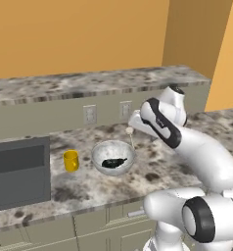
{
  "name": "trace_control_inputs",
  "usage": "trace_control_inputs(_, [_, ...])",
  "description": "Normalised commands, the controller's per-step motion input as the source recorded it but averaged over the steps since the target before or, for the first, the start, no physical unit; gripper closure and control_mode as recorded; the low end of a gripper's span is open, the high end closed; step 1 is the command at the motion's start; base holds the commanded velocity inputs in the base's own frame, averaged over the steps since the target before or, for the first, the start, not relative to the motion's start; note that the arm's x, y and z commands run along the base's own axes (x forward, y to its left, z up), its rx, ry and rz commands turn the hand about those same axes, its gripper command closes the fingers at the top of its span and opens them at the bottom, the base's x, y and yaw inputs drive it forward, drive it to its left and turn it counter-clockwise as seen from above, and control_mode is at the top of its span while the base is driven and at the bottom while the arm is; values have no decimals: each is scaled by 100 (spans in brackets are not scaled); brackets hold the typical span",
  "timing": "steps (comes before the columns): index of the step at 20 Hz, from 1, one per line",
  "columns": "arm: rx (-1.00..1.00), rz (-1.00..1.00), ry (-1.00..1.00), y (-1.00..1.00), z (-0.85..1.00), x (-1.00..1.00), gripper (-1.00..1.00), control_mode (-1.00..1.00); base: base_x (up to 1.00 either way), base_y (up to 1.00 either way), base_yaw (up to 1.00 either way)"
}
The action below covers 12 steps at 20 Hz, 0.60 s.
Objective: Move the mug from next to the sink to the open cabinet. Then, move the bowl with the eggplant to the fridge to clear the area for faucet cleaning.
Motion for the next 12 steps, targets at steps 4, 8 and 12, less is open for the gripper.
trace_control_inputs(4, [-18,0,10,0,-49,36,-100,-100,0,0,0])
trace_control_inputs(8, [-11,5,4,1,-58,2,-100,-100,0,0,0])
trace_control_inputs(12, [-2,16,2,10,-67,1,-100,-100,0,0,0])
